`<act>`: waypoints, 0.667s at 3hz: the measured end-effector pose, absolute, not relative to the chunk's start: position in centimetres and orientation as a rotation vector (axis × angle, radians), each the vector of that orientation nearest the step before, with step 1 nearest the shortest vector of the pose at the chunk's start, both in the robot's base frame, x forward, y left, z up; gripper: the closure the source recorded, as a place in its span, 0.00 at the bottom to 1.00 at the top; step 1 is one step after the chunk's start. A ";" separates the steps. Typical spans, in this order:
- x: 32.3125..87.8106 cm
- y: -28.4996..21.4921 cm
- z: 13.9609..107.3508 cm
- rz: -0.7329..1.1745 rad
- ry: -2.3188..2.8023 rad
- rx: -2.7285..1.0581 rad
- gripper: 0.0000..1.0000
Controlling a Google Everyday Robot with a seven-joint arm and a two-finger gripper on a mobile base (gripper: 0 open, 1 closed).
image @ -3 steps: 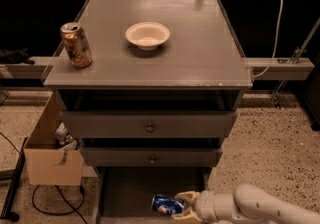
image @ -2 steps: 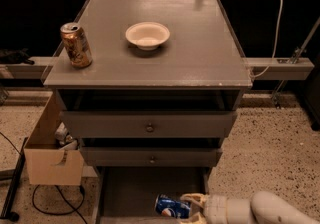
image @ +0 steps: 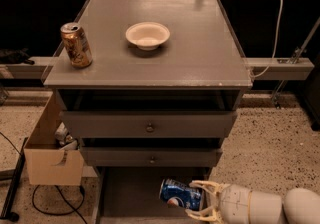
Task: Pick pepsi can from bottom drawer and place on counter
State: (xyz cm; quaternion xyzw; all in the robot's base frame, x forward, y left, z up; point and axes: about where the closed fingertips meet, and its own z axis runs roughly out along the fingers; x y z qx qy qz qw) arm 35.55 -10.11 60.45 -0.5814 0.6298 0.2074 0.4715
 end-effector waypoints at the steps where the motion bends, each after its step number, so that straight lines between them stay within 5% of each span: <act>1: 35.6 -10.0 60.5 0.506 1.540 -1.426 1.00; 2: 37.9 -9.9 63.5 0.452 1.507 -1.463 1.00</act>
Offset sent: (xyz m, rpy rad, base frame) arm 0.0691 0.0012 0.0921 -0.0989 -0.1526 0.0324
